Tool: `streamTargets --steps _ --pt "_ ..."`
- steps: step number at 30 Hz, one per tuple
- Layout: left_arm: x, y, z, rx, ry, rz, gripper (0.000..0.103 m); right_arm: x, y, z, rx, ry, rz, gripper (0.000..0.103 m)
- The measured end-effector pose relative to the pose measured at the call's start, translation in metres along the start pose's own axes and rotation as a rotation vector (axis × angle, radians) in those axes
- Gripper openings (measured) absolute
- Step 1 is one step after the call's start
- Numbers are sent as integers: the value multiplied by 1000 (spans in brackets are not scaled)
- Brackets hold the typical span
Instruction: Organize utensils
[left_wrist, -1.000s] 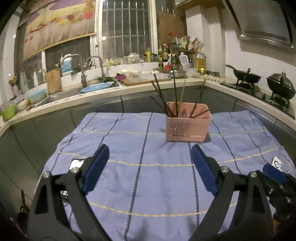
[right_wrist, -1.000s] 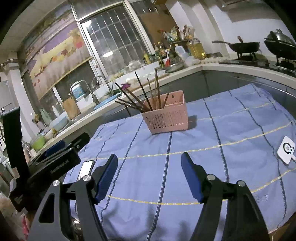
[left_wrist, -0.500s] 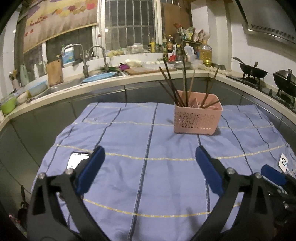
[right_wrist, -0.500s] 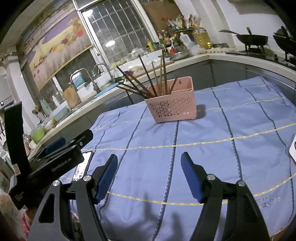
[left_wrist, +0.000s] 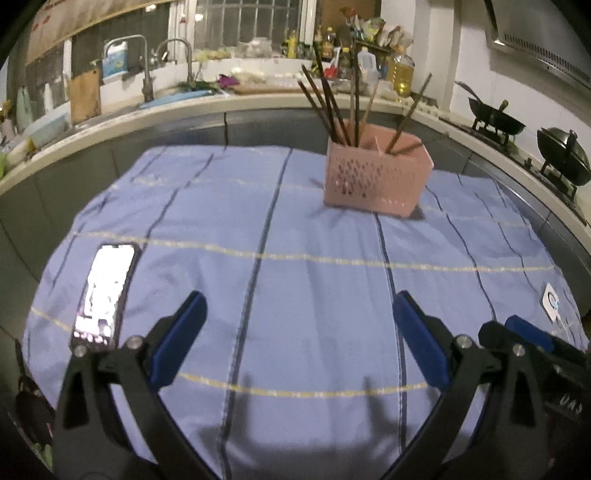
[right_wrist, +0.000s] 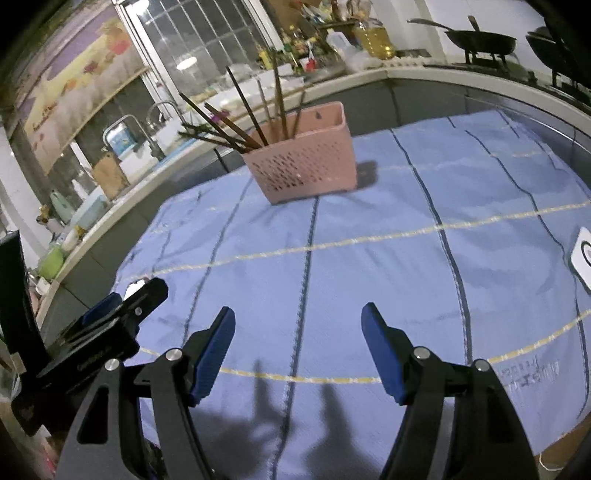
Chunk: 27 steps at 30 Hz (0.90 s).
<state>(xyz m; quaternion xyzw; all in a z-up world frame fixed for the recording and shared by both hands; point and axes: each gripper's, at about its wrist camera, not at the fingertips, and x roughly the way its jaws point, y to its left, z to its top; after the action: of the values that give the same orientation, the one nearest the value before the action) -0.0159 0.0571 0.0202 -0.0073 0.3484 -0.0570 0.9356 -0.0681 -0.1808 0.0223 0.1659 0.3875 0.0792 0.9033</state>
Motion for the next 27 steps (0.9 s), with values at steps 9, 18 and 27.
streamTargets --steps 9,18,27 --pt "-8 -3 -30 3 28 -34 97 6 -10 -17 12 75 -31 71" --pt "-14 12 -42 -115 28 -150 97 -8 -16 -22 54 15 -10 75" --pt "-10 13 -42 -135 57 -283 97 -12 -14 -26 56 8 100 92"
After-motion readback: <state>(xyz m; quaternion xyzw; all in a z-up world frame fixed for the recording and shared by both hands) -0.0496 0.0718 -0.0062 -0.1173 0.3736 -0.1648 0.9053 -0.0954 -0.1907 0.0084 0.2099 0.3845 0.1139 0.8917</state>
